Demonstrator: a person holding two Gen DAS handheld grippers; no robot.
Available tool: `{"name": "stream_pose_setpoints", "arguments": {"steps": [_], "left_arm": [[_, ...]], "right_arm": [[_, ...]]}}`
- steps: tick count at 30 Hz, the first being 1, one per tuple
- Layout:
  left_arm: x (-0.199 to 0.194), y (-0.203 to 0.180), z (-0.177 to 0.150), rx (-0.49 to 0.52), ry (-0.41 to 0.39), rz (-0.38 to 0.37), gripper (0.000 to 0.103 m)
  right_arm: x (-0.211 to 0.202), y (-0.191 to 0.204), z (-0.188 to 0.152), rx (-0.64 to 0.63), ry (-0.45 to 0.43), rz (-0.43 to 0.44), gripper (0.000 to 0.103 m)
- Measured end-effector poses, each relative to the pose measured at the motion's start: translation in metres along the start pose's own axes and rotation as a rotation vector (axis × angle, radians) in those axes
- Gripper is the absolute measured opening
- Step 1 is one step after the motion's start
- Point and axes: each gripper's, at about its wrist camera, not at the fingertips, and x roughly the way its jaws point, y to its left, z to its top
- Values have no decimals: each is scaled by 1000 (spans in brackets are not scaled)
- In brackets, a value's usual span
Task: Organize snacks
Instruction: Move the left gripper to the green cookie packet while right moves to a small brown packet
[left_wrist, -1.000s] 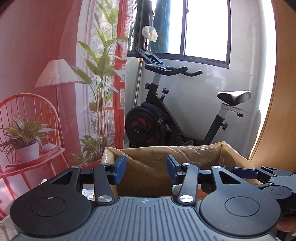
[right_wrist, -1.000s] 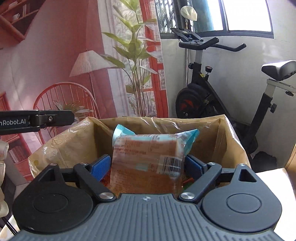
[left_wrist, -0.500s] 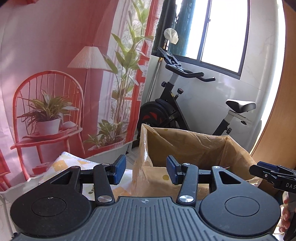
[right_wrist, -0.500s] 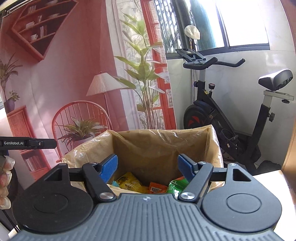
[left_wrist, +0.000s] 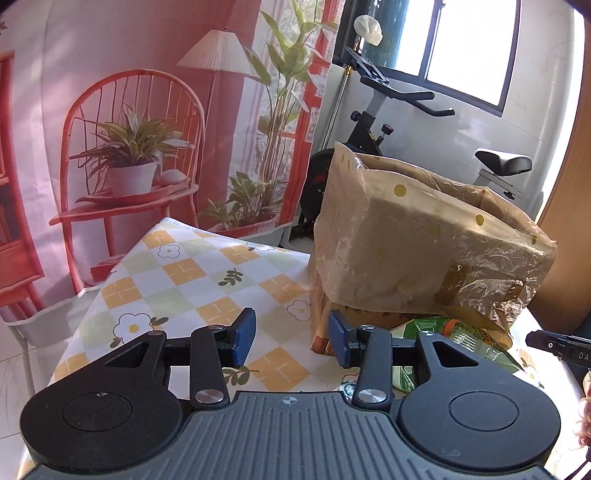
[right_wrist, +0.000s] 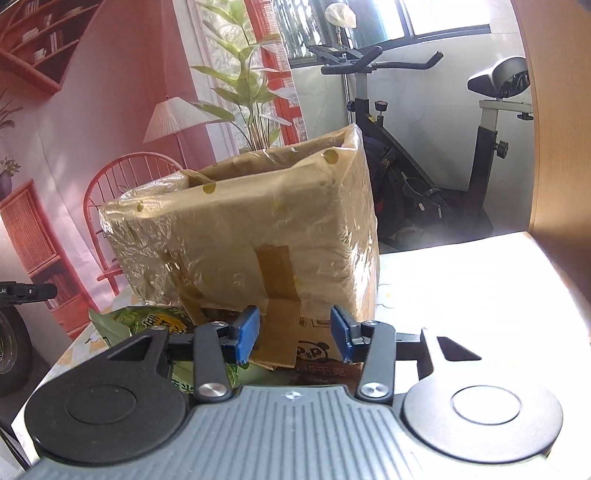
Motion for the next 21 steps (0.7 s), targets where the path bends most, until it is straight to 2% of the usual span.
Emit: {"name": "stream_pose_setpoints", "arguments": {"steps": [2, 7, 14, 17, 21], "left_arm": [[6, -1, -8, 4, 22, -3, 44], [18, -5, -21, 17, 56, 0, 43], [26, -6, -29, 2, 87, -6, 43], [29, -6, -33, -5, 97, -9, 43], [31, -6, -39, -12, 118, -16, 43]], "right_arm": [[12, 0, -8, -35, 54, 13, 36], [47, 4, -21, -169, 191, 51, 35], [84, 10, -31, -264, 298, 86, 35], [91, 12, -37, -263, 345, 103, 35], [84, 7, -44, -197, 346, 128, 37]]}}
